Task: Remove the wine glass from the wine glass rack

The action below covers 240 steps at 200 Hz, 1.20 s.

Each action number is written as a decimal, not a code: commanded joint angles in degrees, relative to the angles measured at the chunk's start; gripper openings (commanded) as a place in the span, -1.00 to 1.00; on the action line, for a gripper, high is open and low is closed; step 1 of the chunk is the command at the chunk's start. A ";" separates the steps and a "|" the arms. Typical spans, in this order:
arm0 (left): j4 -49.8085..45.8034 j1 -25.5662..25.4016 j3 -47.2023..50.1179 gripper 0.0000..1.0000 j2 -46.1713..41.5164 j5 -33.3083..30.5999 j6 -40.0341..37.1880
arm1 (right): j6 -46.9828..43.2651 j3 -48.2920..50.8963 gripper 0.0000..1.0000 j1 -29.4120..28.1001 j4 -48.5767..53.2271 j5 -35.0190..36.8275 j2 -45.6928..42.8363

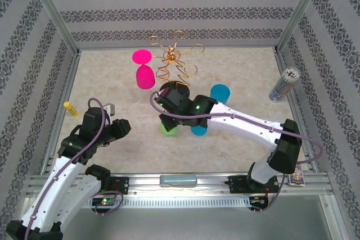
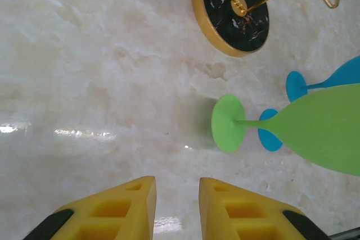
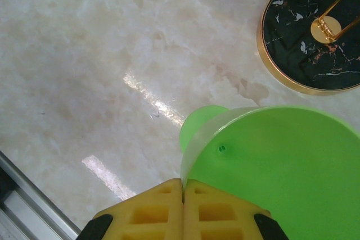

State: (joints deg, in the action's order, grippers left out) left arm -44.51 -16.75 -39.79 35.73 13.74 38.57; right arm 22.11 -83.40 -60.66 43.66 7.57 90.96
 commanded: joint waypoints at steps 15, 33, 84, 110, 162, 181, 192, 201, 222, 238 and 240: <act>-3.13 0.64 -1.80 -0.46 0.87 -1.61 -2.35 | -0.65 0.17 -1.00 -1.21 1.33 3.40 1.78; -3.05 0.59 -2.04 -0.46 1.38 -1.56 -2.53 | -0.76 -0.17 -1.00 -1.35 1.93 3.91 2.73; -2.57 0.59 -1.77 -0.46 1.57 -1.52 -2.64 | -1.03 -0.36 -1.00 -1.66 3.09 5.29 4.18; -2.12 0.54 -1.56 -0.46 1.80 -1.44 -2.55 | -1.17 -0.54 -1.00 -1.85 3.77 6.27 4.92; -1.23 0.65 -1.02 -0.46 1.98 -1.05 -2.29 | -1.25 -0.89 -0.89 -2.11 4.59 6.93 5.40; -1.10 0.63 -0.84 -0.46 1.81 -1.04 -2.12 | -1.27 -1.15 -0.79 -2.18 4.86 7.26 5.37; -1.10 0.59 -0.76 -0.46 1.78 -0.97 -2.11 | -1.44 -1.46 -0.71 -2.22 5.12 7.36 5.38; -1.09 0.59 -0.81 -0.46 1.72 -0.95 -2.10 | -1.40 -1.75 -0.62 -2.34 5.35 7.53 5.37; -1.00 0.65 -0.81 -0.46 1.72 -1.08 -2.16 | -1.50 -2.27 -0.45 -2.32 5.64 7.80 5.37; -0.81 0.60 -0.80 -0.46 1.80 -1.10 -2.11 | -1.50 -2.77 -0.37 -2.40 6.11 8.03 5.15; -0.74 0.65 -0.81 -0.46 1.87 -1.02 -2.10 | -1.53 -2.81 -0.36 -2.43 6.09 8.06 5.07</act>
State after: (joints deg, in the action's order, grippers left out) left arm -45.84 -16.75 -39.79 37.82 13.02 37.45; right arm 20.80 -84.05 -62.15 48.07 13.91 95.46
